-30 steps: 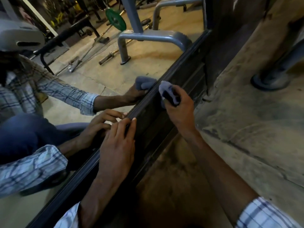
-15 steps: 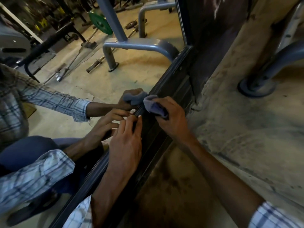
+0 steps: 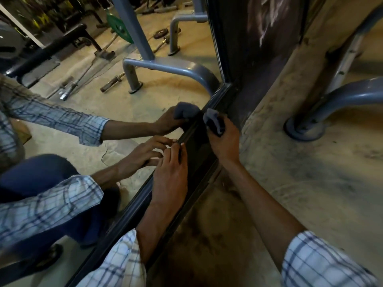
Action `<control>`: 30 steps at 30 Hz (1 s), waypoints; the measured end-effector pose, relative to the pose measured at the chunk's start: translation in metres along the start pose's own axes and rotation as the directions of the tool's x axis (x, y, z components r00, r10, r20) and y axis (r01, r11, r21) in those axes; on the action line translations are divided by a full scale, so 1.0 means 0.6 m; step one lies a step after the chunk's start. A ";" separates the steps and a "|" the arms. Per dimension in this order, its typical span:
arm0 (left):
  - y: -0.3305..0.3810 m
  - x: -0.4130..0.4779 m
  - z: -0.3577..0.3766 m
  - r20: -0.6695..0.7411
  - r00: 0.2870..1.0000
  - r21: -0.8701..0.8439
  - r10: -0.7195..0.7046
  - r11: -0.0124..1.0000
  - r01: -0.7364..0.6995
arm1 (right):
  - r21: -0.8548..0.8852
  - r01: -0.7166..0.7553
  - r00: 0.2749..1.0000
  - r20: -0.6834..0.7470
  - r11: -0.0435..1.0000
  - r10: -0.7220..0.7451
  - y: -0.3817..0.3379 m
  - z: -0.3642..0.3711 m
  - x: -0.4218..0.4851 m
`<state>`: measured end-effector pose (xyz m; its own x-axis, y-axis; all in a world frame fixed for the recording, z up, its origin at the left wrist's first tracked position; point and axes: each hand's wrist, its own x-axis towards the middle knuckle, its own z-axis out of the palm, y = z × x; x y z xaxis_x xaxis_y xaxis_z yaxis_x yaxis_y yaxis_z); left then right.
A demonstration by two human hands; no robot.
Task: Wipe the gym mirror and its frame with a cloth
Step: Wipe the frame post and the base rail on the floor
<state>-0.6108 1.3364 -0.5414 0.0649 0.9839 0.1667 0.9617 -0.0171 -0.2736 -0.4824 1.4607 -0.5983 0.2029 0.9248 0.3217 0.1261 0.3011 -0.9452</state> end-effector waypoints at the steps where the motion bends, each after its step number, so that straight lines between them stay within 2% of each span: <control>1: 0.005 0.006 -0.003 0.013 1.000 -0.005 0.003 1.000 -0.003 | -0.025 0.024 1.000 0.021 0.999 -0.023 -0.007 0.000 0.000; 3: 0.011 0.018 -0.008 0.039 0.999 -0.015 -0.008 1.000 0.009 | -0.070 0.092 0.989 0.120 0.993 -0.084 -0.011 0.002 -0.004; 5: 0.019 0.033 -0.010 0.061 0.998 -0.033 -0.004 0.999 0.006 | -0.079 0.087 0.981 0.178 0.993 -0.072 -0.009 -0.008 0.003; 10: 0.028 0.080 -0.004 0.082 0.996 -0.025 0.030 0.999 -0.028 | 0.031 -0.148 0.985 -0.081 0.988 0.150 0.006 -0.013 0.085; 12: 0.030 0.095 -0.001 0.073 0.996 -0.029 0.058 0.998 -0.056 | -0.044 -0.081 0.995 -0.070 0.996 0.078 0.009 -0.008 0.087; 14: 0.031 0.109 0.006 0.035 0.996 -0.043 0.083 0.996 -0.082 | -0.071 0.066 0.998 0.007 0.995 -0.065 0.017 -0.011 0.079; 15: 0.032 0.116 0.010 0.017 0.996 -0.034 0.093 0.995 -0.093 | -0.070 0.091 0.995 0.048 0.993 -0.088 0.030 -0.015 0.084; 17: 0.037 0.128 0.017 -0.011 0.993 0.012 0.115 0.993 -0.115 | -0.066 0.020 0.999 0.037 0.998 -0.018 0.042 -0.022 0.116; 20: 0.050 0.142 0.020 -0.010 0.991 0.048 0.135 0.990 -0.134 | 0.019 -0.134 0.984 -0.116 0.991 0.136 0.062 -0.022 0.165; 21: 0.054 0.147 0.020 0.003 0.991 0.045 0.136 0.990 -0.136 | -0.012 -0.108 0.988 -0.114 0.994 0.106 0.063 -0.022 0.169; 24: 0.061 0.167 0.025 0.031 0.988 0.027 0.152 0.988 -0.152 | 0.049 -0.068 0.997 -0.045 0.997 0.070 0.082 -0.023 0.180; 28: 0.075 0.194 0.020 0.060 0.988 0.051 0.143 0.988 -0.146 | 0.067 -0.213 0.959 -0.177 0.975 0.222 0.106 -0.030 0.222; 30: 0.082 0.205 0.021 0.057 0.988 0.055 0.146 0.987 -0.149 | 0.071 -0.170 0.965 -0.190 0.983 0.181 0.098 -0.023 0.224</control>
<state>-0.5588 1.4590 -0.5460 0.1889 0.9794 0.0710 0.9251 -0.1533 -0.3474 -0.4341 1.5991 -0.6098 0.4030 0.9028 0.1499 0.0204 0.1549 -0.9877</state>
